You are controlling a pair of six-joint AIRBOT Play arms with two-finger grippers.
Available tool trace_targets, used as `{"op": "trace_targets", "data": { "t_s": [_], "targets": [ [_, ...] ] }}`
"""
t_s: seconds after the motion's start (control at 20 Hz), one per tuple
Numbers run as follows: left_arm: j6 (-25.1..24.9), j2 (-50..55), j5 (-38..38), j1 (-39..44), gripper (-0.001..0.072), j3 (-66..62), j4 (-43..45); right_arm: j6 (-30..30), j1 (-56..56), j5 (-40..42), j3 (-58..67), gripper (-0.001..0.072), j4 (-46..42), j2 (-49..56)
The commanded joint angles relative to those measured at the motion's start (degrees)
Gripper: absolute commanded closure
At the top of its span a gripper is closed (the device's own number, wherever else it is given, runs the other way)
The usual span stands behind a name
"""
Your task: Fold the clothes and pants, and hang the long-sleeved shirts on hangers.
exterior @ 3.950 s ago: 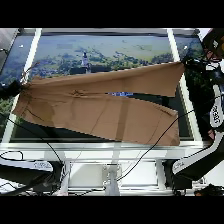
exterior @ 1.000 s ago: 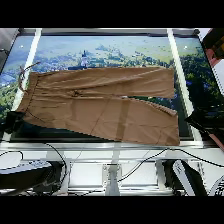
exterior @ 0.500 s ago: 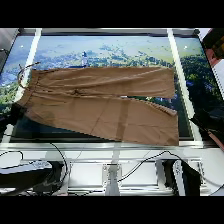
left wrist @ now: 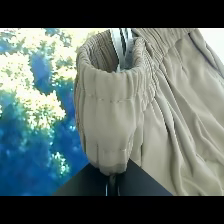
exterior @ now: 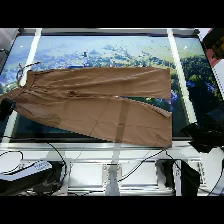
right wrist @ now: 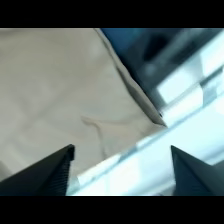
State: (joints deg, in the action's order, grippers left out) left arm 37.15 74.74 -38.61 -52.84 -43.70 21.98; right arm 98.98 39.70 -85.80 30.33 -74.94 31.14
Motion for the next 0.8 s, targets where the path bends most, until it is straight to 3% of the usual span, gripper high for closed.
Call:
{"op": "trace_targets", "data": {
  "t_s": [0.0,0.3,0.6,0.75],
  "targets": [
    [-0.13,-0.20,0.20,0.00,0.0671,0.04,-0.04,-4.81,0.00,1.88,-3.32,0.0154,-0.39,9.49],
    [-0.13,-0.20,0.09,0.02,0.0671,0.04,0.07,-19.58,0.00,6.56,-3.32,0.0160,5.75,27.87],
    [-0.13,-0.20,-0.17,0.02,0.0671,0.04,0.07,-23.63,0.02,13.25,-3.37,0.0166,1.18,36.46],
    [-0.13,-0.20,-0.17,0.00,0.0671,0.04,0.07,-24.65,0.00,11.23,-3.37,0.0170,1.29,39.08]
  ]
}}
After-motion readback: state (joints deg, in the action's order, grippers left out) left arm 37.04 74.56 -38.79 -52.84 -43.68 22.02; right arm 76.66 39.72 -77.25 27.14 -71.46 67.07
